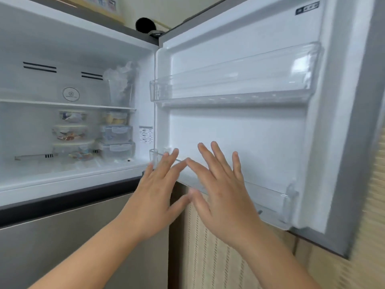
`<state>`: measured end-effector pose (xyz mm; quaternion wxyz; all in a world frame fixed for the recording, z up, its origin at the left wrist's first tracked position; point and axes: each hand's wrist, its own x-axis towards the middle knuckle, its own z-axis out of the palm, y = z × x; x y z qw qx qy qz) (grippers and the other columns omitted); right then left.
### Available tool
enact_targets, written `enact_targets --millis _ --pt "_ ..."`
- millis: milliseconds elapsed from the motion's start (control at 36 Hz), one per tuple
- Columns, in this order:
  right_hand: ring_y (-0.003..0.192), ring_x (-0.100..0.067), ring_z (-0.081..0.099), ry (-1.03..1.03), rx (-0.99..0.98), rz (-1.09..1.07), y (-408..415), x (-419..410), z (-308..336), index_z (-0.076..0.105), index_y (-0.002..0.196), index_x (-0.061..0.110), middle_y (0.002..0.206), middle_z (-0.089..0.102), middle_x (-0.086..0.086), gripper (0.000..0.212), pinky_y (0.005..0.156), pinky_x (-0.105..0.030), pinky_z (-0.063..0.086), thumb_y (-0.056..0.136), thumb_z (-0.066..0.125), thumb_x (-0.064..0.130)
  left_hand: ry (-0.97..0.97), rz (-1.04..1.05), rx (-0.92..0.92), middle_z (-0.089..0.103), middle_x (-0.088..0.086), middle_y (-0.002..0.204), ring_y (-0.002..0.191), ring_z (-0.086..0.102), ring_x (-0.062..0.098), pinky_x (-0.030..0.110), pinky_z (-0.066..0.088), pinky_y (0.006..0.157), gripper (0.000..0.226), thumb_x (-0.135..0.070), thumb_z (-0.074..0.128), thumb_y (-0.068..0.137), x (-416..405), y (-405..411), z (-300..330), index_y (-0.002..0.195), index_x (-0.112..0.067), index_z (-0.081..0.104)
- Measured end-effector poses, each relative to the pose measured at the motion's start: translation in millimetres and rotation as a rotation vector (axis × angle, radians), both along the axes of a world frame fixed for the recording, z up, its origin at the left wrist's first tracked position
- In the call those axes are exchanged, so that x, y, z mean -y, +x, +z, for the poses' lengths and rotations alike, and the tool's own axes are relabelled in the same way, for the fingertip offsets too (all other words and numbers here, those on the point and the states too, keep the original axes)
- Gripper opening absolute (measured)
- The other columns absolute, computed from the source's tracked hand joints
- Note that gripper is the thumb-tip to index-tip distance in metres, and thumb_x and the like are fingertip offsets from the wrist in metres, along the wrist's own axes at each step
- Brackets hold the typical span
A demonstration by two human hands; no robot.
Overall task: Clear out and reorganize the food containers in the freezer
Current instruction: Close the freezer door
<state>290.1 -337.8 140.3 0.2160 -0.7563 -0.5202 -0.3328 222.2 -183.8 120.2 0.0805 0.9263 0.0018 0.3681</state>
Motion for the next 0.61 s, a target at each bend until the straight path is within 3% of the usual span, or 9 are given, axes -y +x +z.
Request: enact_targets --millis 139,278,444,528,611 --pt "0.146 -0.014 -0.01 0.043 0.026 -0.058 -10.0 44.2 0.9 0.033 0.144 0.024 0.159 0.011 0.001 0.051 0.115 -0.041 -0.017 0.094 0.047 0.024 0.006 -0.173 -0.017 -0.01 -0.02 0.156 0.141 -0.013 -0.005 0.028 -0.004 0.116 0.068 -0.053 0.033 0.085 40.8 15.9 6.9 0.145 -0.041 0.005" --pt "0.147 -0.017 -0.005 0.151 0.059 -0.17 -14.0 83.9 3.1 0.041 0.14 0.021 0.158 0.017 -0.001 0.048 0.116 -0.042 -0.015 0.093 0.048 0.023 0.025 -0.328 -0.03 -0.006 -0.02 0.156 0.141 -0.012 -0.006 0.03 -0.001 0.118 0.067 -0.065 0.023 0.083 72.8 26.4 11.2 0.144 -0.043 0.008" --pt "0.147 -0.017 0.0 0.323 0.076 -0.287 -6.8 117.8 0.6 0.046 0.136 0.023 0.157 0.02 -0.001 0.044 0.116 -0.044 -0.011 0.092 0.051 0.025 0.045 -0.459 -0.038 -0.004 -0.026 0.154 0.14 -0.011 -0.009 0.028 -0.003 0.116 0.067 -0.062 0.037 0.086 92.1 34.9 5.3 0.145 -0.044 0.01" --pt "0.147 -0.015 -0.001 0.399 0.044 -0.341 2.1 131.2 -1.0 0.044 0.138 0.025 0.158 0.017 0.001 0.045 0.117 -0.045 -0.007 0.094 0.049 0.03 0.059 -0.471 -0.019 0.01 -0.027 0.152 0.141 -0.004 -0.007 0.029 -0.006 0.116 0.061 -0.06 0.042 0.089 96.9 37.7 0.9 0.143 -0.042 0.019" --pt "0.147 -0.014 0.003 0.474 -0.053 -0.346 11.6 143.4 0.0 0.042 0.139 0.024 0.158 0.016 0.001 0.046 0.118 -0.047 0.004 0.094 0.047 0.033 0.058 -0.456 0.019 0.03 -0.028 0.139 0.14 0.018 0.001 0.029 -0.003 0.116 0.055 -0.055 0.043 0.087 99.0 39.0 -0.6 0.138 -0.039 0.031"
